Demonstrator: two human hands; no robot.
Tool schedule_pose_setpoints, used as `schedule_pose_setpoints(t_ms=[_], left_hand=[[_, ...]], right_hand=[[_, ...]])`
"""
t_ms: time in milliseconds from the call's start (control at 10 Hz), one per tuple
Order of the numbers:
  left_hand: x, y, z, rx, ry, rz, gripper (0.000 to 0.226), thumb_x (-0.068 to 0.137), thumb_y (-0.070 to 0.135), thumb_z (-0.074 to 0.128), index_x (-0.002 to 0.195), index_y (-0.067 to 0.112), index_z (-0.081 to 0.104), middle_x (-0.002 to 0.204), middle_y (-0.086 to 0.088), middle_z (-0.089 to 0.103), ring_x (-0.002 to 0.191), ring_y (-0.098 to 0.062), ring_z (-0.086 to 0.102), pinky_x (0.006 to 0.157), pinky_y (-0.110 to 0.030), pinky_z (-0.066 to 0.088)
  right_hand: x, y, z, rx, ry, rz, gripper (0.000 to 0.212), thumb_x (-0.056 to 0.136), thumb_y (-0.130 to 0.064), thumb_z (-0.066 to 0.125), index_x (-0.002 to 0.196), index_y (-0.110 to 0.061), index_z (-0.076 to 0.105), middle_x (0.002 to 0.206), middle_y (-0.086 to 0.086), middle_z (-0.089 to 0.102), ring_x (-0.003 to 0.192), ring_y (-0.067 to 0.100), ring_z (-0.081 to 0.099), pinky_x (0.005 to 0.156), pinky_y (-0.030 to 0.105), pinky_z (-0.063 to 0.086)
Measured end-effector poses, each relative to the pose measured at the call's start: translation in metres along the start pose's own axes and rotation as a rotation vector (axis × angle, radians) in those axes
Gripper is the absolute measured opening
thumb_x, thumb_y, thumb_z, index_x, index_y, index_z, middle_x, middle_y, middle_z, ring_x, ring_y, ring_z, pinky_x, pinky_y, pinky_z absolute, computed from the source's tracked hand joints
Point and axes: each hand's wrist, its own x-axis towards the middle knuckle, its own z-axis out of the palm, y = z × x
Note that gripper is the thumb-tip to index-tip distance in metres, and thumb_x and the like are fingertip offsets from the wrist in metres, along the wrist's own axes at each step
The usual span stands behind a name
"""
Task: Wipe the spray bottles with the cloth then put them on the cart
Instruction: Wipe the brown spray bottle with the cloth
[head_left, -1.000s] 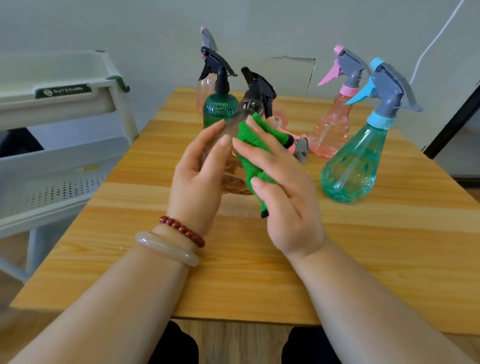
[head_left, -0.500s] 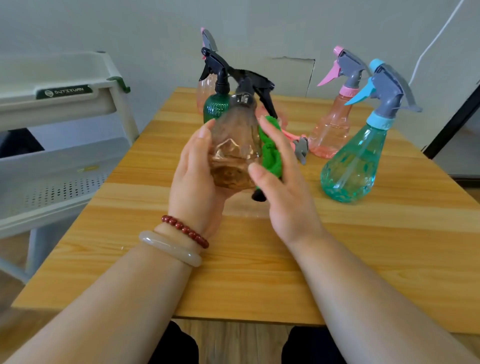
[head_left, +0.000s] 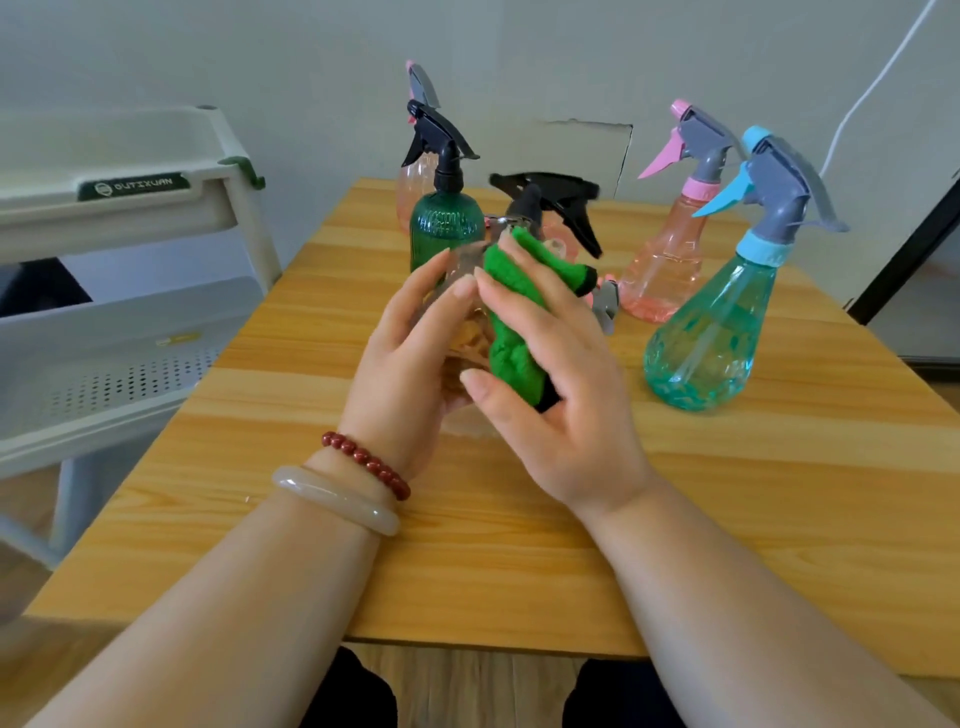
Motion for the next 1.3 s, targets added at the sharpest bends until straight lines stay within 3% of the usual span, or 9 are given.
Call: schedule_pose_setpoints(t_ms=[100, 200, 300, 500, 700, 1000, 1100, 1200, 1300], left_hand=[[-0.001, -0.002, 0.001, -0.023, -0.049, -0.015, 0.064, 0.080, 0.043, 0.065, 0.139, 0.022, 0.053, 0.126, -0.010, 0.067, 0.113, -0.031, 0.065, 0.086, -0.049, 0.056], [-0.002, -0.006, 0.005, -0.075, -0.059, -0.028, 0.056, 0.085, 0.034, 0.064, 0.137, 0.018, 0.054, 0.125, -0.011, 0.068, 0.110, -0.033, 0.067, 0.080, -0.050, 0.059], [-0.002, -0.006, 0.010, -0.102, -0.063, -0.029, 0.054, 0.086, 0.034, 0.059, 0.138, 0.017, 0.053, 0.126, -0.011, 0.067, 0.113, -0.033, 0.066, 0.082, -0.053, 0.058], [0.004, -0.002, -0.002, -0.158, -0.030, -0.064, 0.059, 0.089, 0.044, 0.052, 0.142, 0.018, 0.050, 0.134, -0.018, 0.060, 0.121, -0.039, 0.059, 0.091, -0.056, 0.051], [0.002, -0.009, 0.004, -0.077, -0.113, -0.051, 0.056, 0.088, 0.038, 0.055, 0.141, 0.017, 0.051, 0.130, -0.015, 0.064, 0.116, -0.037, 0.063, 0.085, -0.056, 0.056], [0.001, 0.000, -0.002, -0.233, -0.122, -0.001, 0.064, 0.099, 0.049, 0.035, 0.146, 0.006, 0.042, 0.140, -0.022, 0.054, 0.129, -0.036, 0.054, 0.105, -0.054, 0.046], [0.001, -0.004, -0.003, -0.108, -0.109, 0.063, 0.067, 0.094, 0.054, 0.042, 0.147, 0.014, 0.043, 0.144, -0.018, 0.051, 0.134, -0.029, 0.050, 0.111, -0.048, 0.042], [0.000, -0.012, 0.001, 0.175, 0.046, 0.115, 0.038, 0.095, 0.062, 0.040, 0.132, 0.060, 0.045, 0.142, 0.019, 0.050, 0.132, 0.008, 0.043, 0.116, -0.024, 0.034], [0.002, -0.012, 0.003, 0.139, 0.078, 0.096, 0.026, 0.107, 0.029, 0.042, 0.122, 0.045, 0.057, 0.117, 0.033, 0.065, 0.115, 0.011, 0.057, 0.097, -0.020, 0.051]], right_hand=[[0.002, 0.000, 0.001, 0.049, 0.069, -0.011, 0.045, 0.099, -0.017, 0.048, 0.141, -0.003, 0.043, 0.149, 0.001, 0.040, 0.143, 0.012, 0.034, 0.116, 0.032, 0.030], [0.007, 0.009, -0.005, 0.248, 0.155, 0.309, 0.048, 0.103, -0.016, 0.036, 0.150, -0.009, 0.031, 0.152, -0.014, 0.031, 0.142, -0.007, 0.024, 0.113, 0.011, 0.021], [0.008, 0.015, -0.008, 0.334, 0.161, 0.415, 0.050, 0.102, -0.018, 0.032, 0.151, -0.012, 0.030, 0.160, -0.003, 0.027, 0.146, -0.002, 0.019, 0.116, 0.012, 0.016], [-0.001, 0.005, 0.002, 0.132, 0.044, 0.024, 0.044, 0.098, -0.008, 0.041, 0.141, 0.000, 0.042, 0.150, 0.007, 0.036, 0.146, 0.011, 0.027, 0.117, 0.026, 0.023], [0.011, 0.011, -0.003, 0.326, 0.167, 0.403, 0.049, 0.101, -0.016, 0.034, 0.150, -0.010, 0.032, 0.161, 0.003, 0.025, 0.147, 0.003, 0.017, 0.117, 0.013, 0.015], [0.002, -0.003, 0.008, 0.338, 0.013, 0.241, 0.056, 0.096, -0.014, 0.055, 0.147, -0.018, 0.032, 0.159, 0.003, 0.028, 0.149, 0.010, 0.019, 0.120, 0.028, 0.021], [0.001, 0.000, 0.006, 0.350, 0.055, 0.270, 0.063, 0.092, -0.019, 0.063, 0.147, -0.018, 0.031, 0.153, -0.004, 0.034, 0.146, 0.008, 0.026, 0.118, 0.031, 0.027], [0.000, 0.003, 0.000, 0.250, 0.111, 0.249, 0.058, 0.093, -0.020, 0.063, 0.144, -0.014, 0.037, 0.146, -0.006, 0.042, 0.140, 0.001, 0.033, 0.111, 0.016, 0.028], [0.000, 0.006, -0.004, 0.211, 0.128, 0.245, 0.054, 0.092, -0.020, 0.065, 0.141, -0.014, 0.043, 0.142, -0.004, 0.046, 0.137, 0.002, 0.038, 0.108, 0.013, 0.030]])
